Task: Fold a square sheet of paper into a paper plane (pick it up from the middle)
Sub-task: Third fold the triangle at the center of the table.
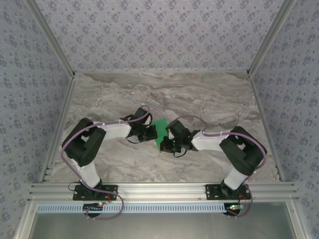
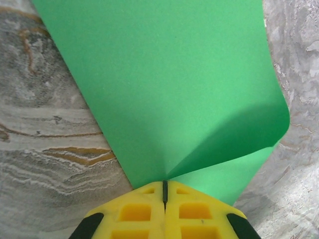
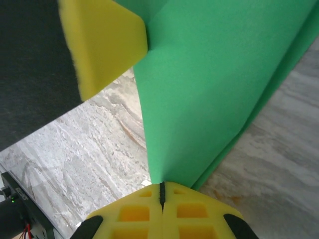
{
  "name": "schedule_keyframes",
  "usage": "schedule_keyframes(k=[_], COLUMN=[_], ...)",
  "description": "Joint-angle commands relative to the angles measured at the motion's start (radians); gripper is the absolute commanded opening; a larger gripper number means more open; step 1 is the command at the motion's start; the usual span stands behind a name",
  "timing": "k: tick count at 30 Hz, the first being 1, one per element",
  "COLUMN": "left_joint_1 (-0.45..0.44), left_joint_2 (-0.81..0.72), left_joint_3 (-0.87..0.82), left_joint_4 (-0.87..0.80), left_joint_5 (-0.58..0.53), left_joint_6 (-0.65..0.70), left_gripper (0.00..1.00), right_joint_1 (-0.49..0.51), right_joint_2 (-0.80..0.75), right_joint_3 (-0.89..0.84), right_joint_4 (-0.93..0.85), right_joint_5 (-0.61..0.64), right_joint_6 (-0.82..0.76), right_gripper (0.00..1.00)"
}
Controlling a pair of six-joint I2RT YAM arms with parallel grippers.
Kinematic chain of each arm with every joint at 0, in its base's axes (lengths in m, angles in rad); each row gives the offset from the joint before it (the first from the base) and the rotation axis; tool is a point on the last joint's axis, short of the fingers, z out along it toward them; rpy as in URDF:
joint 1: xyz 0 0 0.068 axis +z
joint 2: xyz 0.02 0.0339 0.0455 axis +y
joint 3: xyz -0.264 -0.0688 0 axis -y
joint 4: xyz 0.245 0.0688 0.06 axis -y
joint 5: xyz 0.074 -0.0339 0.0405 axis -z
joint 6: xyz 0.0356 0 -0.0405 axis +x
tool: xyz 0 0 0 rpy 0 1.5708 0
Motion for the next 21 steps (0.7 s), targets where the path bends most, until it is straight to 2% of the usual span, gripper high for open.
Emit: schedule_keyframes(k=[1, 8, 12, 17, 21], left_joint_1=[-0.011, -0.01, -0.011, -0.011, -0.011], left_joint_2=[-0.043, -0.063, -0.061, -0.039, -0.023], left_joint_3=[0.021, 0.023, 0.023, 0.024, 0.03], left_joint_4=[0.01, 0.063, 0.074, 0.08, 0.088], left_joint_5=[0.041, 0.094, 0.105, 0.101, 0.102], left_joint_6=[0.014, 0.009, 0.009, 0.01, 0.006], left_gripper=[0.06, 0.14, 0.16, 0.16, 0.15], right_joint_1=[-0.012, -0.065, -0.07, -0.063, -0.059], right_joint_2=[-0.056, -0.11, -0.1, -0.059, -0.038], right_joint_3=[0.027, 0.005, 0.008, 0.014, 0.02], right_joint_4=[-0.078, -0.087, -0.063, 0.002, 0.012], right_joint_5=[0.092, 0.149, 0.12, 0.018, 0.013], right_joint_6=[-0.031, -0.033, -0.044, -0.07, -0.072], right_gripper=[0.04, 0.12, 0.15, 0.15, 0.15])
